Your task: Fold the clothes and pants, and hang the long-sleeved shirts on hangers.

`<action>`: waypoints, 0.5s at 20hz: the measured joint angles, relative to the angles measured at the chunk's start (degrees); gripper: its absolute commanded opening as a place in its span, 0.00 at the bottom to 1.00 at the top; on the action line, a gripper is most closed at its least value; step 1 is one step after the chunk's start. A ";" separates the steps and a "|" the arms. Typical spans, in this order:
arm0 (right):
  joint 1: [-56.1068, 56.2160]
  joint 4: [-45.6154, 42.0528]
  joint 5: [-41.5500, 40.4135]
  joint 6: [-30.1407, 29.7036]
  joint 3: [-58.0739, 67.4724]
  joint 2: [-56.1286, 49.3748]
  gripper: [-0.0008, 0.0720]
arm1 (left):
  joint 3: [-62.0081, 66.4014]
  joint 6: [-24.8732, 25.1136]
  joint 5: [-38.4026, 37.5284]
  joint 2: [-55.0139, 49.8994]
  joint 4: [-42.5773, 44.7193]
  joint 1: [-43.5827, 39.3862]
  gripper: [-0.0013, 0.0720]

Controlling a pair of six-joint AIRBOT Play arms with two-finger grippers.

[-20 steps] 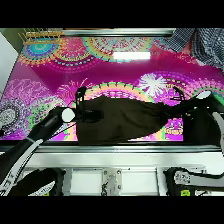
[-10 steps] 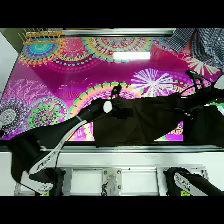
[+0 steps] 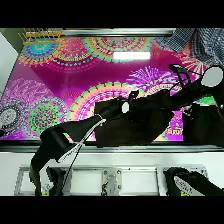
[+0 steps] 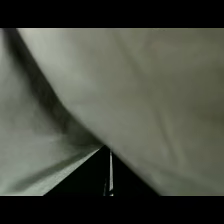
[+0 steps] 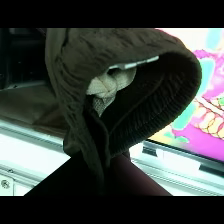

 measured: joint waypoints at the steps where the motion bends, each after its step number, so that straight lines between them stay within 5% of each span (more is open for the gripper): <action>1: 0.59 0.00 0.00 0.42 0.11 0.00 0.04 | 0.37 0.02 -0.79 0.20 0.33 0.39 0.02; 10: 5.88 0.66 -1.86 4.24 0.48 -0.20 0.04 | -2.03 0.24 -8.72 14.29 17.84 11.72 0.02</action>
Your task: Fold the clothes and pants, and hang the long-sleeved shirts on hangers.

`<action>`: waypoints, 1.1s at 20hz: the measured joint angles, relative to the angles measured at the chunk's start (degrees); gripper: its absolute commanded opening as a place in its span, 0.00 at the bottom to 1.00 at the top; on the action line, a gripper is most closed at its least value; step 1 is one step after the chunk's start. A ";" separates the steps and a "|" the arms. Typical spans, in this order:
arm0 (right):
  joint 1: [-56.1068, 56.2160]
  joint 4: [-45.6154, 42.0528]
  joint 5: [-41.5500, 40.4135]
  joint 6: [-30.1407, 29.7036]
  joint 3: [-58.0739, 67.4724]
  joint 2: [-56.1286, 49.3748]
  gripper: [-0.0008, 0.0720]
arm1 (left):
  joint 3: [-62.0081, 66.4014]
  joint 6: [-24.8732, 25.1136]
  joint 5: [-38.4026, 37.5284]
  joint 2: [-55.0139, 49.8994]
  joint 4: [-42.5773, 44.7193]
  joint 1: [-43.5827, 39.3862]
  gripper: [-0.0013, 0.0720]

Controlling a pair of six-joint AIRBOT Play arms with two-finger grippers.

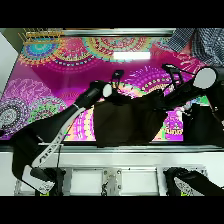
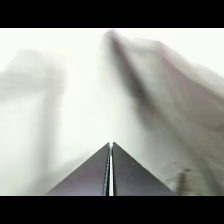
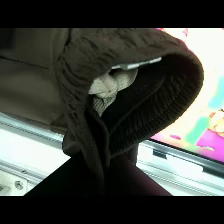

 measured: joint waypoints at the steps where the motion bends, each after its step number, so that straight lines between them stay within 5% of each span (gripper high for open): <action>1: 1.29 0.26 -0.85 0.72 0.00 -0.22 0.04 | -1.03 0.24 -0.42 2.27 1.22 2.21 0.02; 7: 14.56 1.62 -11.56 8.41 0.00 -5.22 0.05 | -6.78 0.66 -1.62 13.84 4.02 15.04 0.02; 8: 17.57 1.92 -14.51 9.51 0.00 -6.95 0.13 | -7.65 0.66 -1.66 15.43 4.33 16.81 0.02; 11: 26.71 4.37 -24.46 9.51 0.00 -13.22 0.93 | -9.92 0.81 -1.86 19.74 4.42 21.24 0.02; 16: 37.35 15.82 -37.57 -3.06 0.07 -20.96 0.95 | -13.05 0.81 -1.79 25.33 4.63 26.23 0.02; 22: 26.12 11.32 -34.01 -8.83 -1.27 -18.93 0.95 | -24.72 0.83 -0.22 34.51 3.96 29.22 0.02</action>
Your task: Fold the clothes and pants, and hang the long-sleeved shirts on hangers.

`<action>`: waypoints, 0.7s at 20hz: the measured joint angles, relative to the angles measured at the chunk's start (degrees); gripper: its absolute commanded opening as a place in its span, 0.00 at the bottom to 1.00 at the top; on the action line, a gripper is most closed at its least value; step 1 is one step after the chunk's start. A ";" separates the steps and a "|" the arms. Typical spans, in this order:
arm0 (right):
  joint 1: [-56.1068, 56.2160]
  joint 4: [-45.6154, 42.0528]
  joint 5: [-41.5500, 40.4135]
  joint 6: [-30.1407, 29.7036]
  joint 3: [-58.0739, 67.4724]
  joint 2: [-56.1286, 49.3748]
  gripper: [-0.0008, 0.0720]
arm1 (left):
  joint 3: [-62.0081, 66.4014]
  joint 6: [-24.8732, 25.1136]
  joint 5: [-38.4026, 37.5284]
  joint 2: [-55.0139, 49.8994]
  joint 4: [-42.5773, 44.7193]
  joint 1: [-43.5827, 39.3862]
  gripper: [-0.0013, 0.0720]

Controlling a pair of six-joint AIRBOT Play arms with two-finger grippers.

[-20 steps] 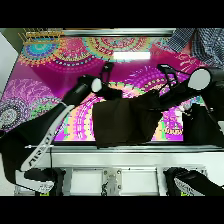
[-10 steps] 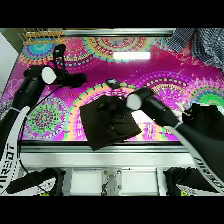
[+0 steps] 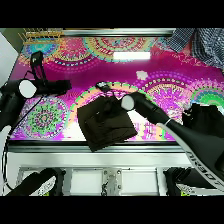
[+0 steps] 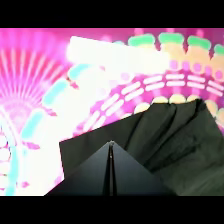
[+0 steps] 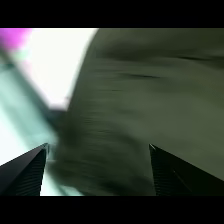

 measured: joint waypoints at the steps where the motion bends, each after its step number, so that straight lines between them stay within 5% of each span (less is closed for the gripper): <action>1: -3.61 -0.90 1.55 -0.76 -0.72 0.35 0.95 | -2.34 0.00 0.31 1.51 -0.94 0.15 0.02; 5: -19.41 -1.03 7.52 -6.71 -4.92 -0.94 0.95 | -11.10 1.29 1.46 6.86 -6.32 0.42 0.02; 11: -29.62 11.58 12.02 -18.16 -7.39 -10.34 0.94 | -17.90 2.40 2.93 11.37 -11.78 0.48 0.02; 14: -28.44 20.00 12.55 -22.80 -7.50 -14.58 0.79 | -18.69 2.43 2.97 11.93 -12.59 0.48 0.02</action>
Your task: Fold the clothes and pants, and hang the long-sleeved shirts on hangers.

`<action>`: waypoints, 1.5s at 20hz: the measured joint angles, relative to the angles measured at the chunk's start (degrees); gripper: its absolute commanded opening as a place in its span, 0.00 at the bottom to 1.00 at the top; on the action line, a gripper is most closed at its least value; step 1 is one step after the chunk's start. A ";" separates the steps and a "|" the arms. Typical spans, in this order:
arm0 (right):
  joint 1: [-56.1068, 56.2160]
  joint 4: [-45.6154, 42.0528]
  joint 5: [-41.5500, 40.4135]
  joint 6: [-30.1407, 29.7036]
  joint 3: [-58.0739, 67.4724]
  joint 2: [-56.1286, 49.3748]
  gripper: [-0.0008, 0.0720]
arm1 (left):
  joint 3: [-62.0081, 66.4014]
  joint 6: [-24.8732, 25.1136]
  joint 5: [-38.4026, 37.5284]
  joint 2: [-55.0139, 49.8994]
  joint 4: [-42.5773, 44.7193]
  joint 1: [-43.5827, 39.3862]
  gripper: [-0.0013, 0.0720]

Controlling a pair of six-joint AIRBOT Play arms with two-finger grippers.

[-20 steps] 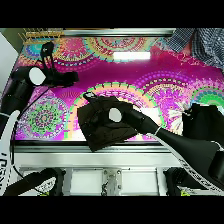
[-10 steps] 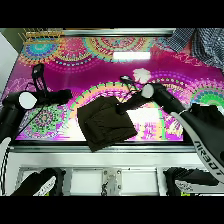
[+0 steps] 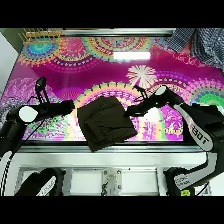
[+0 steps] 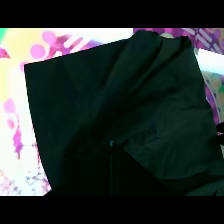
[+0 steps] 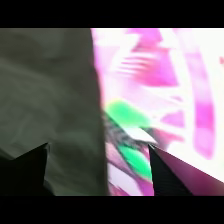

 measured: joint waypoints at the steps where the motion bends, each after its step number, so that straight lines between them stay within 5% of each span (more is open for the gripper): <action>1: 0.98 2.73 0.00 -1.18 -0.02 -1.07 0.79 | -0.13 0.00 0.02 0.09 -0.28 0.00 0.02; 2: 2.05 5.09 -0.26 -2.29 0.00 -1.86 0.78 | -0.26 0.02 0.04 0.11 -0.35 0.00 0.02; 3: 3.26 7.39 -0.83 -2.99 0.02 -2.54 0.63 | -0.28 0.02 0.09 0.22 -0.39 0.00 0.02; 4: 4.74 9.09 -1.99 -3.82 0.04 -3.15 0.36 | -0.35 0.09 0.22 0.24 -0.46 0.00 0.02; 6: 7.15 11.91 -3.10 -5.05 0.33 -3.72 0.06 | -0.42 0.15 0.20 0.26 -0.59 0.00 0.02; 11: 8.02 12.96 -4.46 -5.92 1.38 -1.55 0.04 | -0.46 0.15 0.04 0.28 -1.14 0.00 0.02; 14: 2.10 2.49 -6.34 0.94 1.77 3.93 0.04 | -0.46 0.13 0.39 0.28 -2.05 -0.98 0.02; 20: -21.53 -20.90 -7.08 16.87 1.97 18.21 0.04 | -0.46 0.11 3.76 -1.03 -2.86 -9.27 0.02; 30: -54.47 -28.17 -11.39 29.79 1.95 33.46 0.04 | -0.46 0.04 5.66 -8.63 -3.69 -17.86 0.02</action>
